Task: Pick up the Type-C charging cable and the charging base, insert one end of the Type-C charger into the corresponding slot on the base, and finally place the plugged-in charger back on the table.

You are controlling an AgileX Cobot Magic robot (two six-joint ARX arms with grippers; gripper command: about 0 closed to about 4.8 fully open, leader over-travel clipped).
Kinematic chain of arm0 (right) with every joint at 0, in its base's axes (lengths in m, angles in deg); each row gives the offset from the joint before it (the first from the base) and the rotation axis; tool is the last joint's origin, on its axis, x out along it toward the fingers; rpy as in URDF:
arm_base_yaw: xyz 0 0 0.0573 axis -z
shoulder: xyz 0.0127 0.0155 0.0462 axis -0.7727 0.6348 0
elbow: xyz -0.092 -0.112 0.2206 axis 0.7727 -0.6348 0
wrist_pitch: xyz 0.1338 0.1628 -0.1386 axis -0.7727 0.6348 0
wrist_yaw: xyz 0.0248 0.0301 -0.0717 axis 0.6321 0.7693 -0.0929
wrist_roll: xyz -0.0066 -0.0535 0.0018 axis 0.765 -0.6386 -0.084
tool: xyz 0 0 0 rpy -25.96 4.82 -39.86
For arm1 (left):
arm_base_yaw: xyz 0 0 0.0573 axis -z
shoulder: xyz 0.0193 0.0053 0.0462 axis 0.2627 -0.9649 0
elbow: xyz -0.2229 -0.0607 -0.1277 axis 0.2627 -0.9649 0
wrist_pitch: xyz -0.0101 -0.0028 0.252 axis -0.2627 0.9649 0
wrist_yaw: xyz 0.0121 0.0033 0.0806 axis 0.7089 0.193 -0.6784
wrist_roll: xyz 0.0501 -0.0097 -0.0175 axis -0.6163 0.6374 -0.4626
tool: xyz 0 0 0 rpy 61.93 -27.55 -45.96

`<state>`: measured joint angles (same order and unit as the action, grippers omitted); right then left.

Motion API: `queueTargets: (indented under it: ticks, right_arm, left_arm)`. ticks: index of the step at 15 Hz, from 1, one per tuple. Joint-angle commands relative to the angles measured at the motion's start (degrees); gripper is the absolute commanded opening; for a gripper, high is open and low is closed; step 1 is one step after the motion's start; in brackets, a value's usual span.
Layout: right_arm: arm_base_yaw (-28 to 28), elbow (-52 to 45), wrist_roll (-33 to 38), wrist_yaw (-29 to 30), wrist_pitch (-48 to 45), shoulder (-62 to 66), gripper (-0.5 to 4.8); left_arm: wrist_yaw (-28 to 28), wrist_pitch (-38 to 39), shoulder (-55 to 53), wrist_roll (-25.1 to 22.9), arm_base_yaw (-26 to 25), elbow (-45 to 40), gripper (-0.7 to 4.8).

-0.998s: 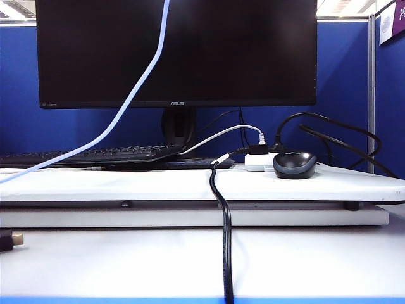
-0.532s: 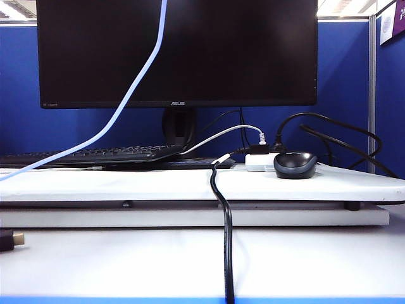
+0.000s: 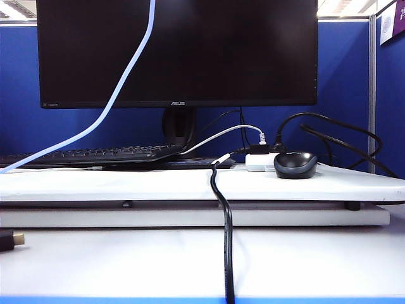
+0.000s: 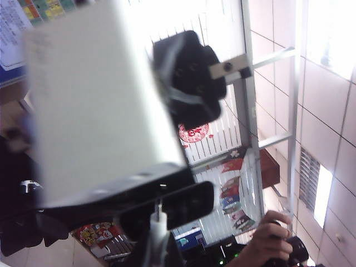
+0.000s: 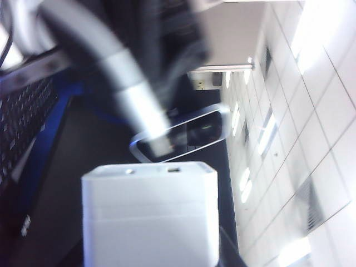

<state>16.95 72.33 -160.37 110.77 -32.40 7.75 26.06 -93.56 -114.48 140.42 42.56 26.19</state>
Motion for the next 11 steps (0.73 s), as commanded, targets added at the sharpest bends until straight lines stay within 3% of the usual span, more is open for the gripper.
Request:
queueTargets:
  ticks: [1, 5, 11]
  right_arm:
    - [0.0, 0.4, -4.1, 0.3, -1.6, 0.5, 0.0]
    - [0.3, 0.4, -5.3, 7.2, -1.6, -1.4, 0.0]
    - [0.4, 0.4, -5.3, 7.8, -0.5, -3.1, 0.0]
  left_arm:
    - [3.0, -1.3, 0.5, 0.3, 1.4, 0.2, -0.05]
    - [3.8, -1.4, 0.6, 0.3, 1.7, 0.2, -0.06]
    - [3.8, -1.7, 0.6, 0.3, 1.7, 0.2, -0.06]
